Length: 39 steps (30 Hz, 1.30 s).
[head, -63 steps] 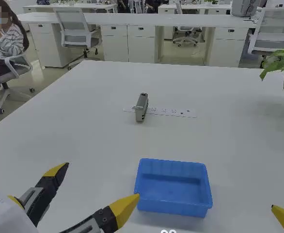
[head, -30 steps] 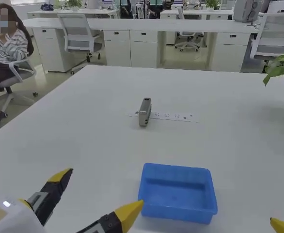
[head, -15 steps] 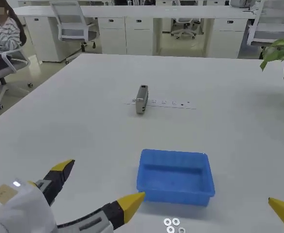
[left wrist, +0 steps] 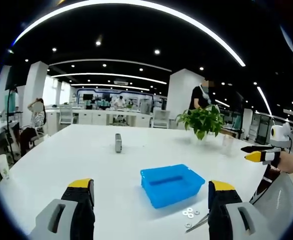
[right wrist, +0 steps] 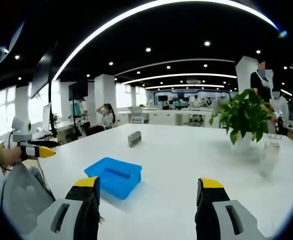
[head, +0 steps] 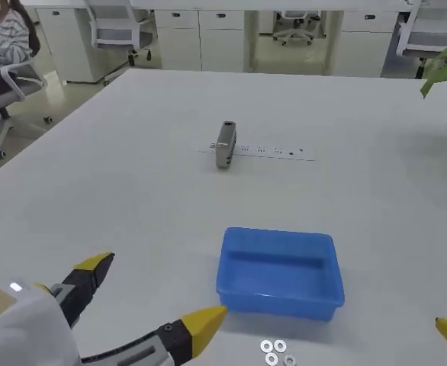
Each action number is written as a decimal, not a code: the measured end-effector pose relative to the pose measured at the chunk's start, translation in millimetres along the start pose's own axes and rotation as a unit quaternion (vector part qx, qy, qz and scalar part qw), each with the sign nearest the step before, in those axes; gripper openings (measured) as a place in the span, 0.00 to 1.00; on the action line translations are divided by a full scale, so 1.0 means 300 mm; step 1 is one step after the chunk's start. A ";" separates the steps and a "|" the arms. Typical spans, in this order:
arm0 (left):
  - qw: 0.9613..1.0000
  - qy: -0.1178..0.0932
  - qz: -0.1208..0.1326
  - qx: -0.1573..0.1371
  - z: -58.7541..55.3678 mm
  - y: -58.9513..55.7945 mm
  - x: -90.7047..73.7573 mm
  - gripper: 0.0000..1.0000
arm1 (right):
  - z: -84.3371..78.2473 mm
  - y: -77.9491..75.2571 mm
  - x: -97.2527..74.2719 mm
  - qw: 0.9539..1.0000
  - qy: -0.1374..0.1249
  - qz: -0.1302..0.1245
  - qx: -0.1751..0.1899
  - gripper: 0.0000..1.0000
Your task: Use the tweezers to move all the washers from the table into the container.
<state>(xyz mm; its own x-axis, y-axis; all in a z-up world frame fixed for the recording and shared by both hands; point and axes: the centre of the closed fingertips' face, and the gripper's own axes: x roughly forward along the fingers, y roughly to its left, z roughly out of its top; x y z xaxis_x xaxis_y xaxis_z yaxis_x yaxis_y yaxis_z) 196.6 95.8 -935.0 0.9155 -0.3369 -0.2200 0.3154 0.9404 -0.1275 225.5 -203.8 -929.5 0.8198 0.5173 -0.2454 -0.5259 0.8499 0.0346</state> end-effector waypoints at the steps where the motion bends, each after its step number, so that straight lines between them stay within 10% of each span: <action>1: 1.000 -0.001 0.000 0.000 0.003 0.001 -0.001 0.97 | -0.002 -0.001 0.000 1.000 0.003 -0.001 0.001 0.78; 8: 0.997 0.064 -0.049 0.014 -0.048 -0.064 0.011 0.89 | -0.030 0.001 0.003 0.999 0.053 0.003 -0.015 0.77; 15: 0.979 0.149 -0.128 0.051 -0.126 -0.129 0.018 0.66 | -0.047 0.066 0.040 0.995 0.083 0.039 -0.043 0.68; 24: 0.931 0.264 -0.227 0.114 -0.285 -0.190 0.011 0.30 | -0.134 0.200 0.070 0.983 0.135 0.115 -0.052 0.48; 29: 0.916 0.287 -0.255 0.118 -0.331 -0.221 0.027 0.22 | -0.191 0.246 0.078 0.973 0.173 0.132 -0.076 0.46; 39: 0.865 0.329 -0.309 0.217 -0.435 -0.258 0.053 0.07 | -0.265 0.356 0.088 0.946 0.224 0.202 -0.118 0.38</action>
<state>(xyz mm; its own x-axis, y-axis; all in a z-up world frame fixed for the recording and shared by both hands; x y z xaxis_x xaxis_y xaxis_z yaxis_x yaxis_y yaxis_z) 154.2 11.5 -1055.0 0.2429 -0.6010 -0.7615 0.8889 0.4523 -0.0734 173.0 -107.3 -1009.2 0.3898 0.6557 -0.6466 -0.8554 0.5178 0.0095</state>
